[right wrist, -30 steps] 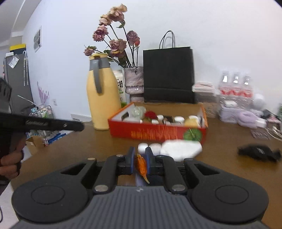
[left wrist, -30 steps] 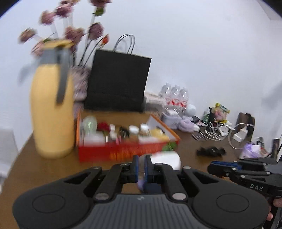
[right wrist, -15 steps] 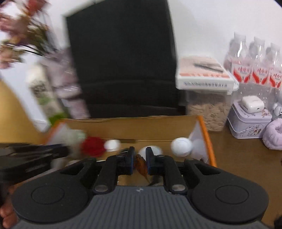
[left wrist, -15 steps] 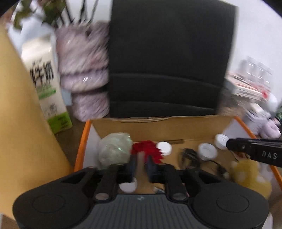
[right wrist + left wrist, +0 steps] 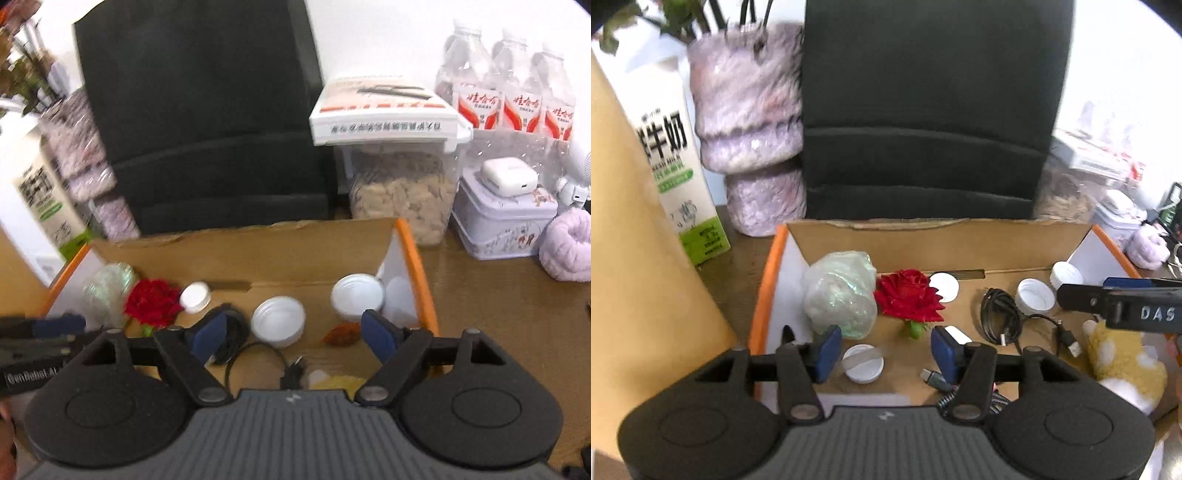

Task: Organize objects
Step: 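Withdraw both open tools from the box, then grasp a white cap with the left tool while the right tool grasps a white round lid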

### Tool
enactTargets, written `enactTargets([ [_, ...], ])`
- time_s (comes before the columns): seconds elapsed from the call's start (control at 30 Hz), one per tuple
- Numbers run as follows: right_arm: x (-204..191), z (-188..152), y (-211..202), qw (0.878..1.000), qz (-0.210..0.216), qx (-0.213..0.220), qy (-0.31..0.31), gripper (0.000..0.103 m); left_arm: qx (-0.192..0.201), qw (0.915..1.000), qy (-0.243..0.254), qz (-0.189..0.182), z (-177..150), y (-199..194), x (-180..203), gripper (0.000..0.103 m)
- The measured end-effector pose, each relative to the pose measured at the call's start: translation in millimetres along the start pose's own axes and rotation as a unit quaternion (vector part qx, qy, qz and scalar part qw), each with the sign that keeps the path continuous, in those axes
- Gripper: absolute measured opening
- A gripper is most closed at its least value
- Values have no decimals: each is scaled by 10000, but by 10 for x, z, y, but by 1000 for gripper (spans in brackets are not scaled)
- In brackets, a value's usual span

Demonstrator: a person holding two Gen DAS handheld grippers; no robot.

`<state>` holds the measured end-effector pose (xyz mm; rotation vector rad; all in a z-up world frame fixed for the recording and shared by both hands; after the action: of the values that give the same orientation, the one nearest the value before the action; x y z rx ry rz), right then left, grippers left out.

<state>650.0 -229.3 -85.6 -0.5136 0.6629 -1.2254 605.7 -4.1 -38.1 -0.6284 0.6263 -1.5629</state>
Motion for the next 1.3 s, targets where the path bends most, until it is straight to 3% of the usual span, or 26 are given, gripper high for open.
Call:
enactTargets([
  [0.17,23,-72,-645,9987,-132,479,-126,88,297,9993,228,-62,18,-708,70,57],
  [0.27,1,-230,-1213,9985,-80,507,-209,95,714,9967,338,-168,-223,-1414,116,72],
  [0.33,-88,-438,-1648,9965,-89,661,-510,101,968,9940,441,-249,-561,-1897,175,84],
  [0.53,-323,-1505,-2915,9847,164,1128,-1318,103,1386,9843,914,-604,-1939,-2973,432,92],
  [0.6,-361,-1942,-3246,9842,323,1036,-1396,103,1386,9826,961,-771,-2348,-3223,457,93],
  [0.7,-404,-2620,-3621,9836,466,584,-1641,103,858,9859,671,-1274,-2932,-3519,383,93],
  [0.77,-397,-2983,-3849,9810,394,468,-1843,103,834,9878,682,-1122,-3137,-3686,270,93],
  [0.87,-287,-3272,-4118,9883,177,472,-1442,103,933,9932,356,-604,-3237,-3882,55,93],
  [1.0,-236,-3374,-4210,9919,175,630,-1089,103,1021,9925,120,-658,-3221,-3939,23,94],
  [1.2,-282,-3233,-4023,9910,-14,1053,-826,103,1077,9917,329,-626,-3053,-3643,186,94],
  [1.23,-304,-3182,-3955,9905,14,1098,-831,102,1091,9913,413,-613,-2982,-3542,215,94],
  [1.3,-355,-3081,-3807,9893,119,1122,-921,85,1143,9904,523,-572,-2813,-3320,258,94],
])
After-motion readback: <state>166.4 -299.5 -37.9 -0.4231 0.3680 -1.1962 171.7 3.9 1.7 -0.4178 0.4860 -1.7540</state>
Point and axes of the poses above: each gripper's, at about its wrist camera, not at the fingertips, and y roughly the way its jaws point, x to its right, z to its top, the point moved 5 cm from there along y, roughly the way its jaws point, and after that the axes turned 1 degree about -y, right-handed, at the moved point
